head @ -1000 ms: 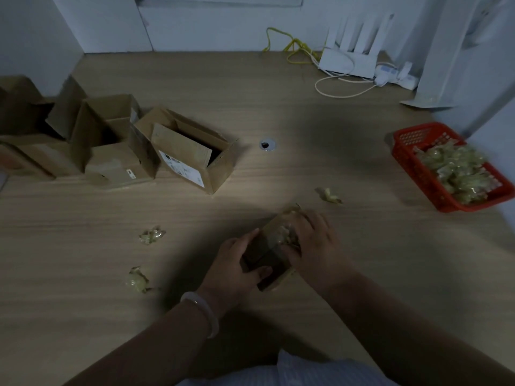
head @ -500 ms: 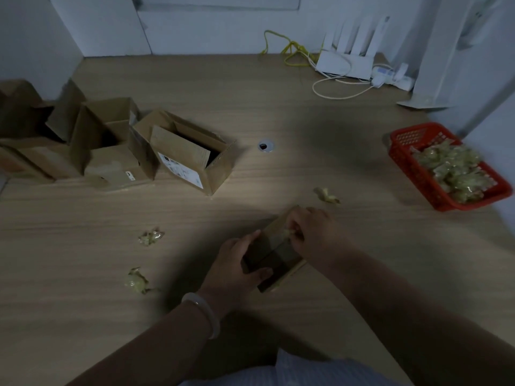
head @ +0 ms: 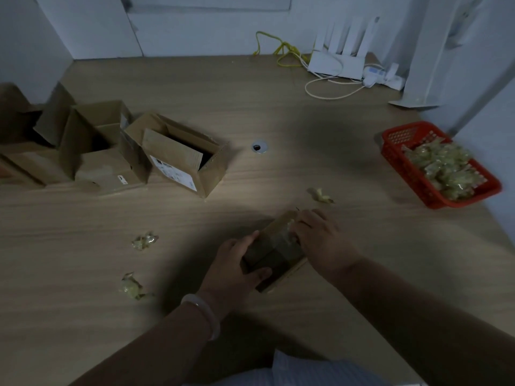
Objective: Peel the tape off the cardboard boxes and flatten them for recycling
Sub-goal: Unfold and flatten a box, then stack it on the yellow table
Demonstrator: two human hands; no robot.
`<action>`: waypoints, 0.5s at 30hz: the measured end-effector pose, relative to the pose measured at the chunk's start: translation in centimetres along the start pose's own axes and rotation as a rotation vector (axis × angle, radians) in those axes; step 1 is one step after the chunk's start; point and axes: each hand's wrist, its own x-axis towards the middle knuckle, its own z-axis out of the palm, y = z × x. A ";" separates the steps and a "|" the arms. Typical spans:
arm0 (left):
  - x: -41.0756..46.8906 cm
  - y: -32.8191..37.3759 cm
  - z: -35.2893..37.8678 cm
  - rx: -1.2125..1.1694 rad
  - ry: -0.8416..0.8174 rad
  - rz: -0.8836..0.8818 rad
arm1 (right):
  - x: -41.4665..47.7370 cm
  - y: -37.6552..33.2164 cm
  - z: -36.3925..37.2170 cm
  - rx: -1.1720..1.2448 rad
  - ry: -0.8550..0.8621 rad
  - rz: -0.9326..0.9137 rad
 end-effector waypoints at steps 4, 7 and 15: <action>0.6 0.5 0.2 0.063 0.006 -0.011 | -1.8 -0.2 1.0 -0.016 0.043 0.033; 0.9 1.0 0.3 0.114 -0.045 -0.006 | -1.9 0.8 1.2 0.168 0.120 0.184; 2.6 2.7 -1.6 0.353 -0.289 0.047 | -1.2 1.3 0.9 0.522 -0.071 0.629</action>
